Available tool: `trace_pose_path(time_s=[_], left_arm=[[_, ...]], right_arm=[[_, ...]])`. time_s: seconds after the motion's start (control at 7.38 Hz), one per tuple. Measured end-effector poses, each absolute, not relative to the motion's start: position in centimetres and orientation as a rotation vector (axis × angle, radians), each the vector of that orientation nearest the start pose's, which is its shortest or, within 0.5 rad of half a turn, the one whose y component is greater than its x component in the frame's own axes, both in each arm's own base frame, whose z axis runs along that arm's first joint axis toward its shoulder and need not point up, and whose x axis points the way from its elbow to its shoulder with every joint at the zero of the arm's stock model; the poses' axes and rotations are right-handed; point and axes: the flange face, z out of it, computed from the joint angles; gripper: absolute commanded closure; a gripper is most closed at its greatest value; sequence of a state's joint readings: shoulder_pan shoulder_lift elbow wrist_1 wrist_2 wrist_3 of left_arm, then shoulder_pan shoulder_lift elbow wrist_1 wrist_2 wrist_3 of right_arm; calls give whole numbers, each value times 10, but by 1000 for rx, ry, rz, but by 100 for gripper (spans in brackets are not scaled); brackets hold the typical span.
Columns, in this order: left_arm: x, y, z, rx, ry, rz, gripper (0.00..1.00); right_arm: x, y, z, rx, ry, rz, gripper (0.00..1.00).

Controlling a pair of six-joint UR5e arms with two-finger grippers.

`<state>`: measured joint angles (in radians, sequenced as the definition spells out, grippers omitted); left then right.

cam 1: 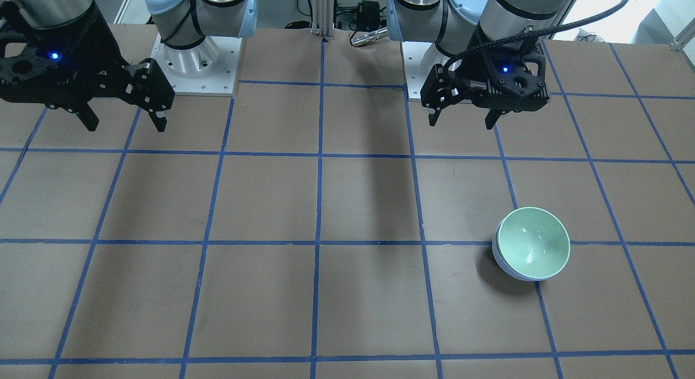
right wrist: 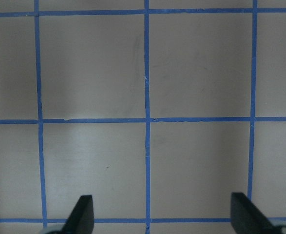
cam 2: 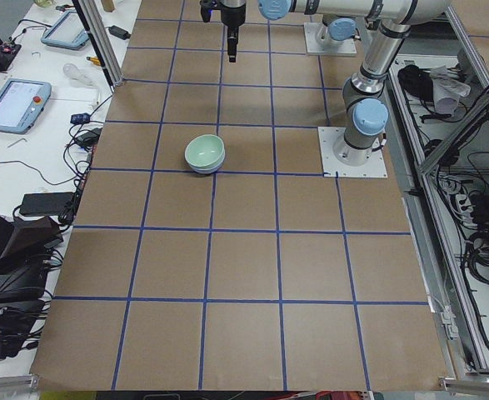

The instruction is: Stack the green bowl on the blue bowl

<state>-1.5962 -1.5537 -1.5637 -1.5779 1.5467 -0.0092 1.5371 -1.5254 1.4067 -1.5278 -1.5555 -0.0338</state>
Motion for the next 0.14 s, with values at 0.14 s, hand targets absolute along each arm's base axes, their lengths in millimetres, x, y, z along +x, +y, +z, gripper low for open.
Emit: trace_pose_path(time_s=[0.14], left_arm=[[-150, -484, 499, 29, 3161, -34, 0]], right_arm=[[117, -520, 542, -1, 3127, -120, 0]])
